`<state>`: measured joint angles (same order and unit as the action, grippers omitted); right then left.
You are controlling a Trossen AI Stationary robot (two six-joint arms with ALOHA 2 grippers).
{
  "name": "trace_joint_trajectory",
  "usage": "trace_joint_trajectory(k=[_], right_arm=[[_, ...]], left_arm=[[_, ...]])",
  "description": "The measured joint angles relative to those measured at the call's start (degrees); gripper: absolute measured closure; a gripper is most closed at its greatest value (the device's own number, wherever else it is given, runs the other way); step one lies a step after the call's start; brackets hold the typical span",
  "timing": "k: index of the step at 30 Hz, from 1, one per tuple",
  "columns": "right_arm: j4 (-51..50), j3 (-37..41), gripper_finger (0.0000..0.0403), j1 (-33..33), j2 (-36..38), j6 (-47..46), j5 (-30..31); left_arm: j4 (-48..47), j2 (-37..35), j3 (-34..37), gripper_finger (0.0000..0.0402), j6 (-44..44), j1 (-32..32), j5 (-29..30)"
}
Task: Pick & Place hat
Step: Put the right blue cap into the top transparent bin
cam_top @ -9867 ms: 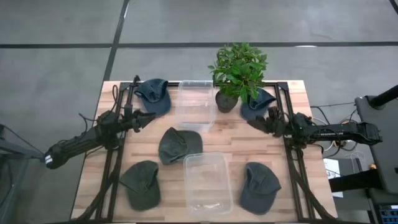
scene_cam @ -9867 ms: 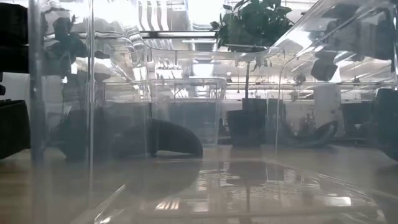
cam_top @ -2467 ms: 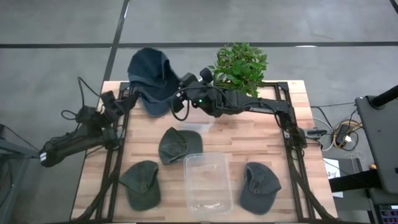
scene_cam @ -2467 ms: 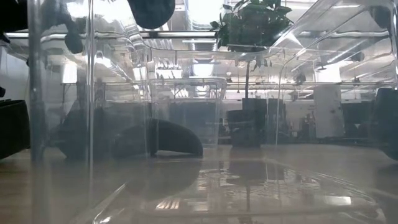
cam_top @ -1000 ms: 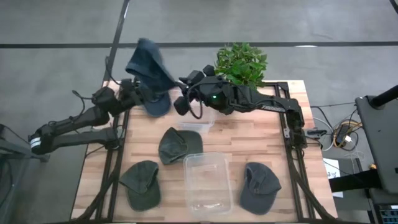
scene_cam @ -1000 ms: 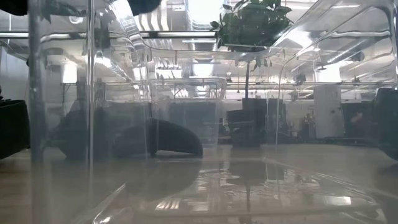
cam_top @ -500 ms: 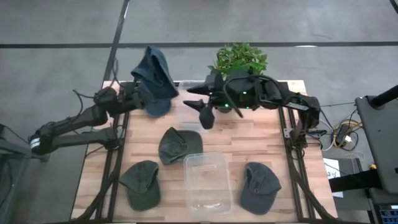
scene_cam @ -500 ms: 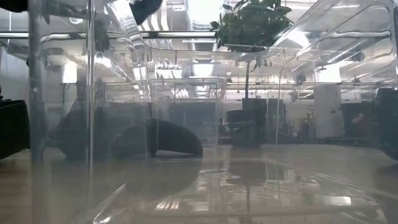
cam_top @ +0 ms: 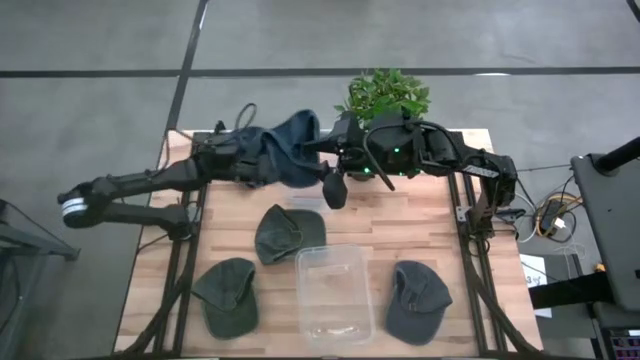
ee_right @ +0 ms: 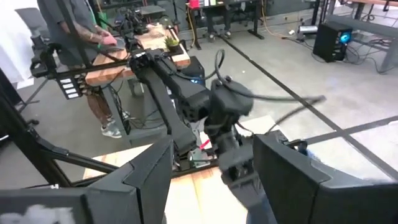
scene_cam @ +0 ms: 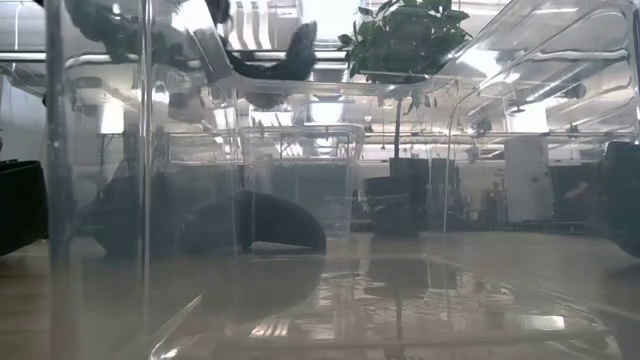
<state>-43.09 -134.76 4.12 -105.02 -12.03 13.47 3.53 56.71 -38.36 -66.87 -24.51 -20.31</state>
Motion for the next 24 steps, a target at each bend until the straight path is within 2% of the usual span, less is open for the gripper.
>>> trace_joint_trajectory(k=[12, 19, 24], right_arm=[[-0.5, 0.0, 0.0188, 0.6, -0.1, 0.0, 0.0], [-1.8, 0.1, 0.0188, 0.9, -0.1, 0.0, 0.0], [-2.1, 0.1, 0.0188, 0.9, -0.1, 0.1, 0.0]], left_arm=[[-5.4, 13.0, -7.4, 0.0392, 1.4, -0.6, -3.4], [-5.7, 15.4, -10.7, 0.0389, 2.9, -1.0, -3.6], [-7.4, 16.0, -11.5, 0.0357, 2.9, -1.6, -2.9]])
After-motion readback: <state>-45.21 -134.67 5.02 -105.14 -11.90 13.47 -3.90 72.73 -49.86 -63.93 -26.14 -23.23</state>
